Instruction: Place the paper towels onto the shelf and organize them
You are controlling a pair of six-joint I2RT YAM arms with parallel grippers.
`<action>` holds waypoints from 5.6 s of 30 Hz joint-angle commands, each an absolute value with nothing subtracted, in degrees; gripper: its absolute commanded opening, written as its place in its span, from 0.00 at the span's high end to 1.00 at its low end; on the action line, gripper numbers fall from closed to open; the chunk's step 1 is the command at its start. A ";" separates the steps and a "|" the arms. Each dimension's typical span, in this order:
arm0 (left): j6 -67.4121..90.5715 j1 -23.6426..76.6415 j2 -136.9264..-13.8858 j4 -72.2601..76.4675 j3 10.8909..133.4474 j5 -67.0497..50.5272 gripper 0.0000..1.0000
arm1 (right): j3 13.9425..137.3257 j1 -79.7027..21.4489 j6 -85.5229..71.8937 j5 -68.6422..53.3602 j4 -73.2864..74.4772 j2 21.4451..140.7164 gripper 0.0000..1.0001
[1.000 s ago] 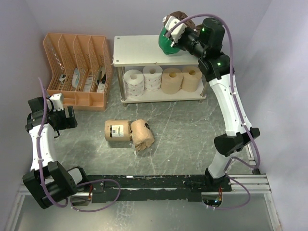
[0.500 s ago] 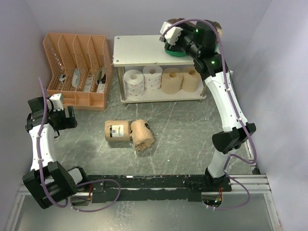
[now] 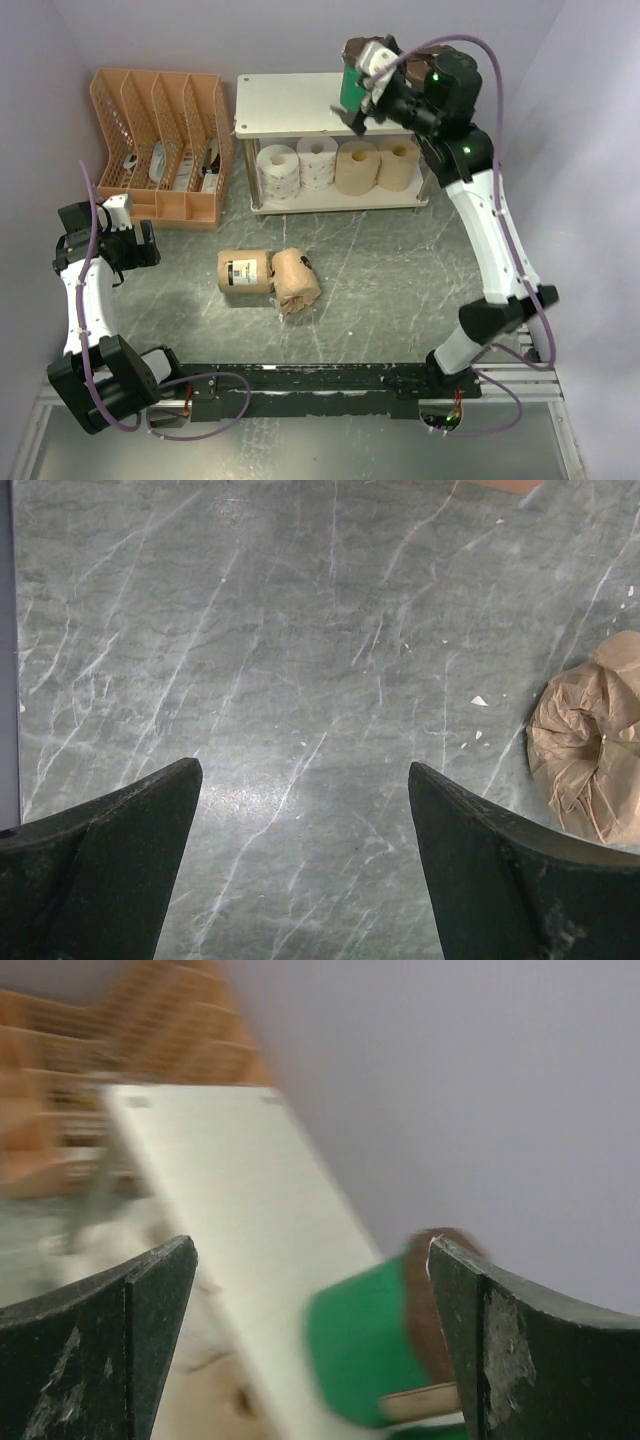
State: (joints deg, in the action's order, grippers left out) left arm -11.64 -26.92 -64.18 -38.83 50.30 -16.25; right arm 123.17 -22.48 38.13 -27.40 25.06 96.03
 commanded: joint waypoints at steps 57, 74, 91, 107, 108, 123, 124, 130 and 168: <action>-12.35 -27.47 -65.24 -38.71 52.39 -17.49 0.04 | 53.09 -54.17 36.30 -8.66 7.86 87.41 1.00; -12.30 -27.51 -67.22 -39.01 52.55 -17.27 0.04 | 74.46 -53.72 12.49 -9.69 37.75 84.92 1.00; -11.36 -27.45 -68.65 -38.84 52.71 -15.00 0.04 | 87.38 -40.28 -34.18 -21.48 19.06 81.62 1.00; -11.15 -27.43 -68.53 -38.65 52.60 -14.69 0.04 | 116.48 -28.58 -70.29 1.60 23.10 93.15 1.00; -11.16 -27.43 -68.63 -38.74 52.63 -14.64 0.04 | 117.17 -28.63 -70.37 3.32 23.71 93.53 1.00; -10.90 -27.42 -69.16 -38.72 52.63 -14.35 0.04 | 115.84 -27.86 -67.11 8.42 19.58 97.95 0.99; -10.94 -27.47 -69.10 -38.73 52.64 -14.42 0.04 | 115.46 -26.97 -67.14 8.24 19.10 98.13 0.91; -10.75 -27.47 -69.49 -38.56 52.56 -14.01 0.04 | 114.72 -26.10 -63.44 8.44 17.59 97.91 0.25; -11.51 -27.47 -70.70 -39.81 53.02 -16.31 0.04 | 61.31 -42.30 -40.77 -32.59 -16.84 99.34 0.00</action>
